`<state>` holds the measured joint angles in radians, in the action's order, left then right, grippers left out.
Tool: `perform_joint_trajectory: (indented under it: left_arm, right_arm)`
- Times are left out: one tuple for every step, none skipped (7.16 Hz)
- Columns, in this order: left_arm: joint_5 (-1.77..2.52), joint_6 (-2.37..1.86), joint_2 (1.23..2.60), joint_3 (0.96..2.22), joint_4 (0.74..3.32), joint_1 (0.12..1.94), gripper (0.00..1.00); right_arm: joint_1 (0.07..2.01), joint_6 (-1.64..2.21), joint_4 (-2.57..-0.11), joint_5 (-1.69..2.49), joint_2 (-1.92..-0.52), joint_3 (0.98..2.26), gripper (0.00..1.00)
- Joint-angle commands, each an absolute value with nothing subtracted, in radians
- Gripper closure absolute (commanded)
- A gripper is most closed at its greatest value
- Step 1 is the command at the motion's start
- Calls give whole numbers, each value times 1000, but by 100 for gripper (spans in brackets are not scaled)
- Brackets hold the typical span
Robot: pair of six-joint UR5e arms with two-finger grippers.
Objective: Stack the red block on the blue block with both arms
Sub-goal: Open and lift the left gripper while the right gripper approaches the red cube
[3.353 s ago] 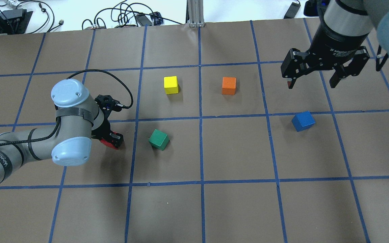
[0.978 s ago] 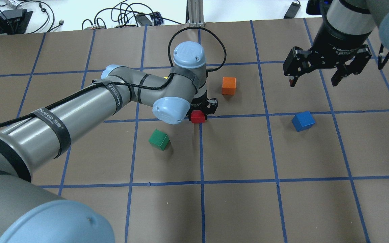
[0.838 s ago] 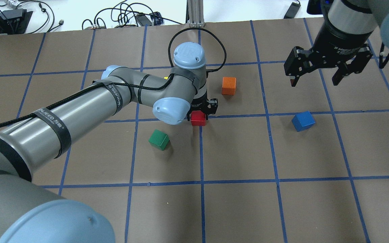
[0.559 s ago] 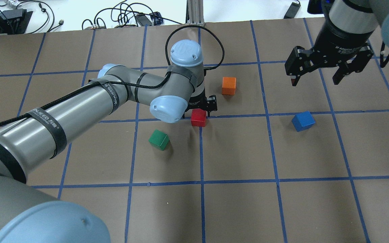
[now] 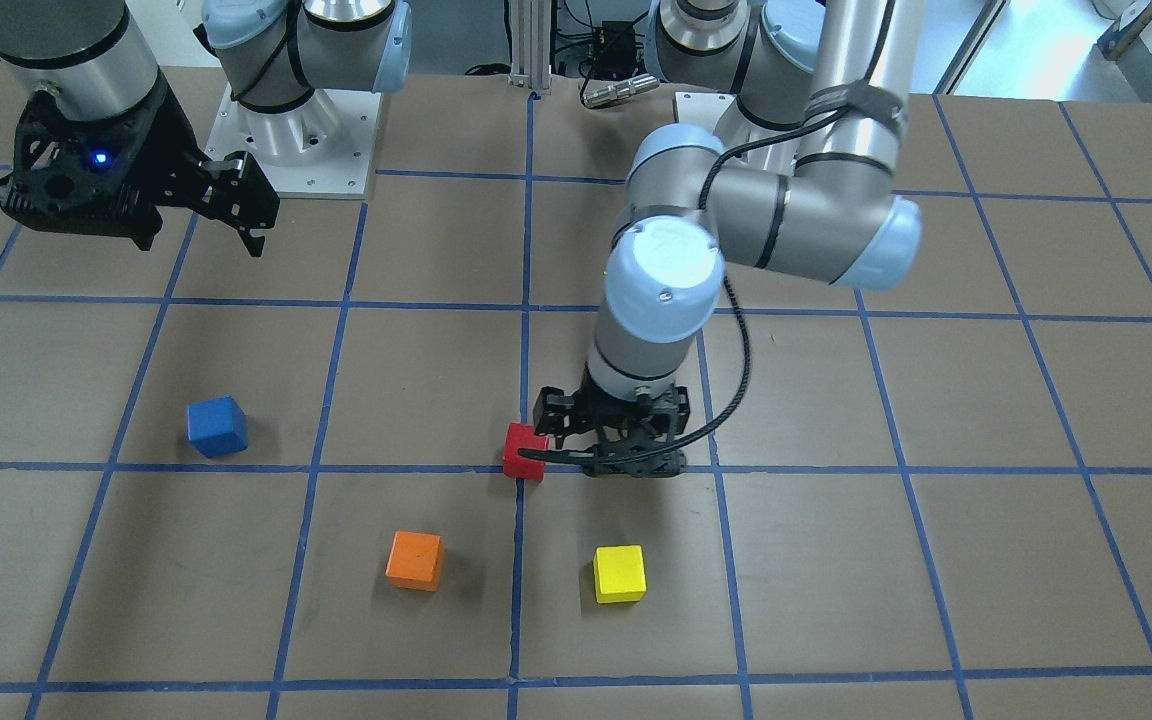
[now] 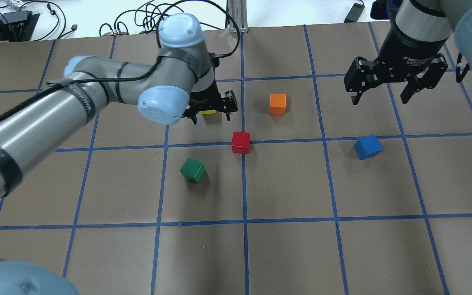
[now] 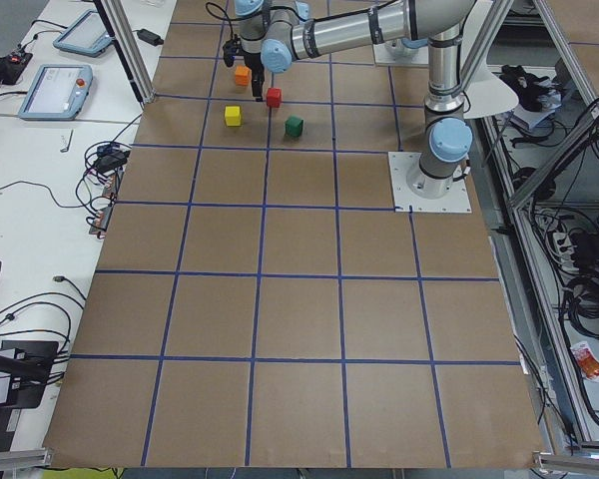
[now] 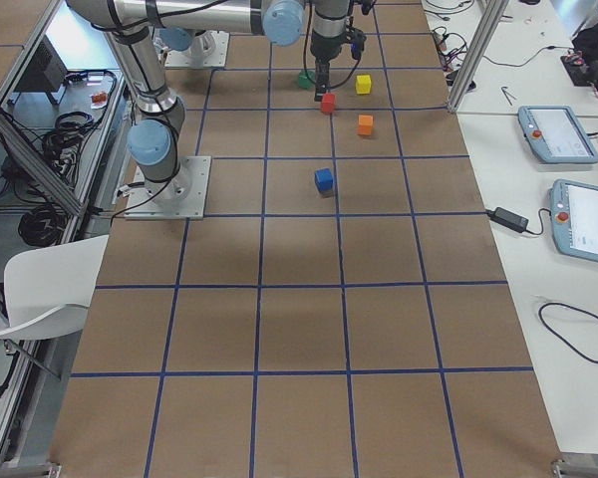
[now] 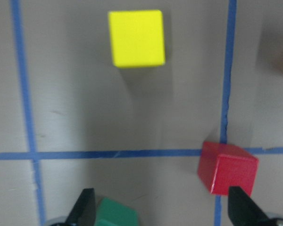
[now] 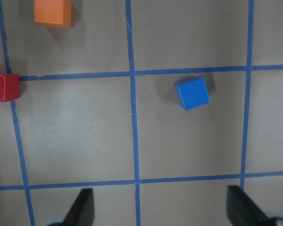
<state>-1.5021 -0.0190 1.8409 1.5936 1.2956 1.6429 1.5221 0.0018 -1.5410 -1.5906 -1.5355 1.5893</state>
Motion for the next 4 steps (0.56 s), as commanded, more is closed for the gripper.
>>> perform_joint_trajectory:
  left_arm:
    - [-1508, 83, 1662, 1588, 1444, 1554, 0]
    - [-1508, 83, 1587, 1601, 1477, 1560, 0]
    - [-1505, 83, 1547, 1580, 1489, 1559, 0]
    - [-1505, 83, 1523, 1554, 1496, 1560, 0]
  right_arm:
    - [1526, 2, -1626, -1592, -1517, 1588, 0]
    - [1529, -3, -1634, -1589, -1513, 1589, 0]
    - [1531, -17, -1716, -1600, -1497, 1583, 0]
    - [1554, -8, -1791, -1601, -1461, 1585, 0]
